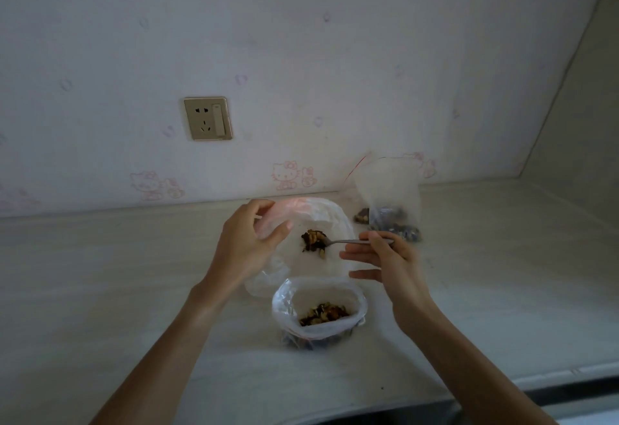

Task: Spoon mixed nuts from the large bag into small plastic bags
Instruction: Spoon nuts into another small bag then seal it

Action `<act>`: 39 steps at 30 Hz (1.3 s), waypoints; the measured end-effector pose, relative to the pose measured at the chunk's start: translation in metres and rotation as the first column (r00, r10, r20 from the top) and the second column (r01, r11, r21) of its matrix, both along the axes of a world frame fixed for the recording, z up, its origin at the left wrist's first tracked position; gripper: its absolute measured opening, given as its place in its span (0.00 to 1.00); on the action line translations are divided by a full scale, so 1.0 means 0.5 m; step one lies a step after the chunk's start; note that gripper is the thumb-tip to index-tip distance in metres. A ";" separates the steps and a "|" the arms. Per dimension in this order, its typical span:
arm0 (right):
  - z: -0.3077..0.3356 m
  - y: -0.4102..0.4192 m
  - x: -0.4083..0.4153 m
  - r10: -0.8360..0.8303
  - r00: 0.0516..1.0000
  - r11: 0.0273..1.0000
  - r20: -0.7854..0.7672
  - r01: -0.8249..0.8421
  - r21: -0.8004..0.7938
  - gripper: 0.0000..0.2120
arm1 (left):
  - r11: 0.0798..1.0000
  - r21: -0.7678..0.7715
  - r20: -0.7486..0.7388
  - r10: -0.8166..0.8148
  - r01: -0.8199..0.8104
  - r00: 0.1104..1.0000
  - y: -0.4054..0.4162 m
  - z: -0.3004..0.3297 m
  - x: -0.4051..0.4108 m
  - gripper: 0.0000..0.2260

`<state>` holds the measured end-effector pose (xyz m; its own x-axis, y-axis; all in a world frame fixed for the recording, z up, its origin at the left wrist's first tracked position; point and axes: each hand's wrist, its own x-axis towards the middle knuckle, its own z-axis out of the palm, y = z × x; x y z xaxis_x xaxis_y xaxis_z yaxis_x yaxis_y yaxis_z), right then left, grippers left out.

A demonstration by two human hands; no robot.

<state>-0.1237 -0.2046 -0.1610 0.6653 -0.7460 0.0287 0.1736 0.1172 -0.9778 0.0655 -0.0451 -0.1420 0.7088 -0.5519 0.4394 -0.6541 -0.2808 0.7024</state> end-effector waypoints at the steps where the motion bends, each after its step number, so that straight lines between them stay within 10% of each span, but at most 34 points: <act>1: 0.009 -0.002 -0.010 0.005 1.000 1.000 0.018 -0.005 0.002 0.13 | 1.000 -0.012 0.010 0.005 -0.005 1.000 0.005 0.003 -0.003 0.20; 9: 0.082 0.012 -0.091 0.079 0.992 0.997 0.102 -0.078 -0.013 0.13 | 0.997 -0.061 0.134 0.047 -0.039 0.990 0.061 0.036 -0.074 0.06; 21: 0.066 0.065 -0.156 0.236 0.969 0.930 -0.079 -0.248 -0.272 0.13 | 0.970 0.225 -0.240 -0.031 0.087 0.970 0.120 0.004 -0.164 0.11; 28: 0.070 0.072 -0.167 0.161 0.942 0.390 -0.293 -0.334 -0.858 0.12 | 0.978 0.184 -0.193 -0.060 0.096 0.979 0.111 0.010 -0.172 0.07; 33: 0.085 0.070 -0.174 0.192 0.933 0.089 -0.305 -0.326 -0.941 0.15 | 0.981 0.171 -0.192 -0.060 0.093 0.980 0.115 0.009 -0.168 0.07; 36: 0.086 0.062 -0.178 0.195 0.942 0.129 -0.274 -0.301 -0.945 0.15 | 0.981 0.176 -0.184 -0.054 0.086 0.982 0.119 0.009 -0.164 0.07; 39: 0.082 0.051 -0.173 0.259 0.948 0.421 -0.188 -0.285 -0.861 0.13 | 0.982 0.168 -0.179 -0.050 0.081 0.983 0.120 0.008 -0.162 0.07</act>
